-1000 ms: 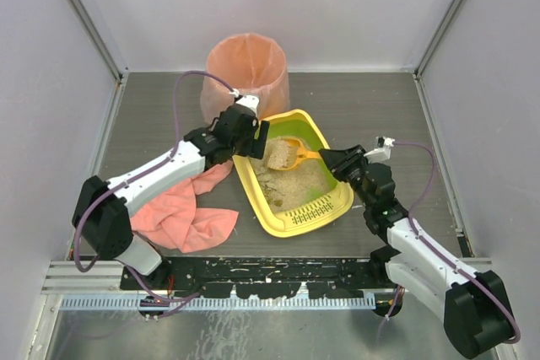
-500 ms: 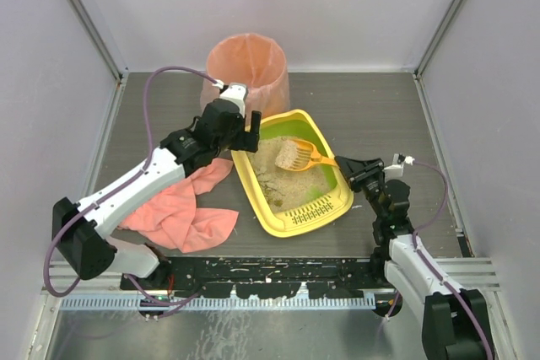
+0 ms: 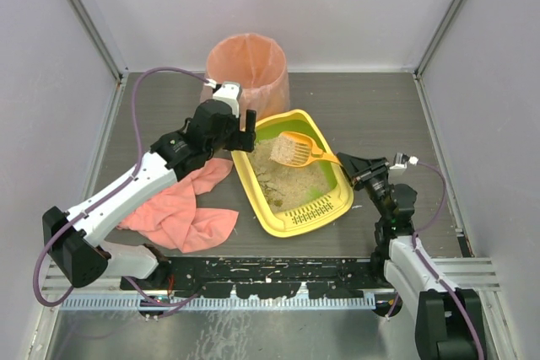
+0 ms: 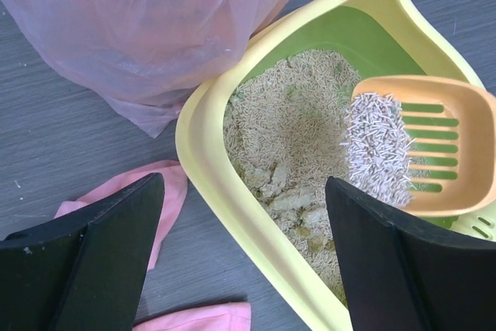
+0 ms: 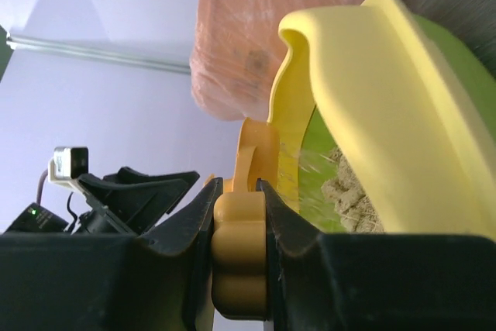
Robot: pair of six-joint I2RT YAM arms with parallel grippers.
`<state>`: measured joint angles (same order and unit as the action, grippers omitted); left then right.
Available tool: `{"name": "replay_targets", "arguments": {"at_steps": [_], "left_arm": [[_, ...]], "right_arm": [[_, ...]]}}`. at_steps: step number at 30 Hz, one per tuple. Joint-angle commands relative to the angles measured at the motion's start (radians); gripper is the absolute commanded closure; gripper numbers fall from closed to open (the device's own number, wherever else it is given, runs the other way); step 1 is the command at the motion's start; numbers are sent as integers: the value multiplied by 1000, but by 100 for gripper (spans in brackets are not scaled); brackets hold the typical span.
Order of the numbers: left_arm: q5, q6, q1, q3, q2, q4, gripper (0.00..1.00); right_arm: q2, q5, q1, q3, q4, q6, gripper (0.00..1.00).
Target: Clean the litter box
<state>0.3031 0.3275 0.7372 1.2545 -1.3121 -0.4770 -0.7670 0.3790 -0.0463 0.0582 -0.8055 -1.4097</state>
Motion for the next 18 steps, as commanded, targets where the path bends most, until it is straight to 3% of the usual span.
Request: {"name": "replay_targets", "arguments": {"at_steps": [1,4,18], "left_arm": [[9,11,-3,-3,34,12,13],[15,7,-4,-11,34,19,13],[-6,23,-10,-23,34,26,10]], "right_arm": [[19,27,39,-20,-80,-57,99],[-16,69,43,-27,-164,-76,99],[-16,106,99,-44,-162,-92,99]]}}
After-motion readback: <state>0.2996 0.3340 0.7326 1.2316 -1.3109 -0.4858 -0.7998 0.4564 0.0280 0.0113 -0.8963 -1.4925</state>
